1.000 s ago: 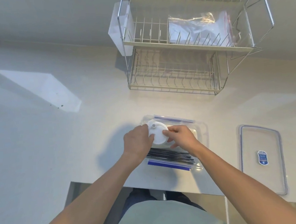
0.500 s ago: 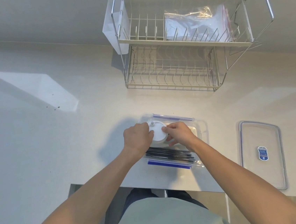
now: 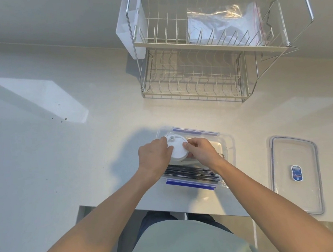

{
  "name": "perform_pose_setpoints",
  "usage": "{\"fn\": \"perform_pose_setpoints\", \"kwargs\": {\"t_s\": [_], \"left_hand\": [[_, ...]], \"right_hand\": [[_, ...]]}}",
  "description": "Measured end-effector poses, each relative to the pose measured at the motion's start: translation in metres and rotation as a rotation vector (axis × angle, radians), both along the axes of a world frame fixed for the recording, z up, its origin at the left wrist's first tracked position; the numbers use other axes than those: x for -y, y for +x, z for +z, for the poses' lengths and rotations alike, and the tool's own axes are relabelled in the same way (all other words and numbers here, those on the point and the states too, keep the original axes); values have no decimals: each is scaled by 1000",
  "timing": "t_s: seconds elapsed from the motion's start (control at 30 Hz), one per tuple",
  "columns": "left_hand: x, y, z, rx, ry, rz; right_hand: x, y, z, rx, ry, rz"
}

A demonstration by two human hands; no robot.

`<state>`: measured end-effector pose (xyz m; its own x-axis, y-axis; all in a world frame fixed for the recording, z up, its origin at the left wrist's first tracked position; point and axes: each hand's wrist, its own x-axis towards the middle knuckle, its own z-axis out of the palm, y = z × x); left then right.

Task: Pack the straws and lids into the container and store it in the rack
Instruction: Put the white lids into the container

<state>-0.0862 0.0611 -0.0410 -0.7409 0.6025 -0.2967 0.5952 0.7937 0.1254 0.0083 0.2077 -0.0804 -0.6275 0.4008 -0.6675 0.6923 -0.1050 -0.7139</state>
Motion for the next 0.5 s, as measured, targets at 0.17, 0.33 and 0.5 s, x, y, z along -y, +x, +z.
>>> {"fn": "perform_pose_setpoints", "kwargs": {"t_s": [0.17,0.33,0.5], "left_hand": [[1,-1,3,0,21,14],[-1,-1,3,-2,-64,-25],[-9,-2,9,-27,-150,-87]], "right_hand": [[3,2,-2,-22,-13,-13],[5,2,-4,-9,11,-13],[3,1,-5,-4,85,64]]}}
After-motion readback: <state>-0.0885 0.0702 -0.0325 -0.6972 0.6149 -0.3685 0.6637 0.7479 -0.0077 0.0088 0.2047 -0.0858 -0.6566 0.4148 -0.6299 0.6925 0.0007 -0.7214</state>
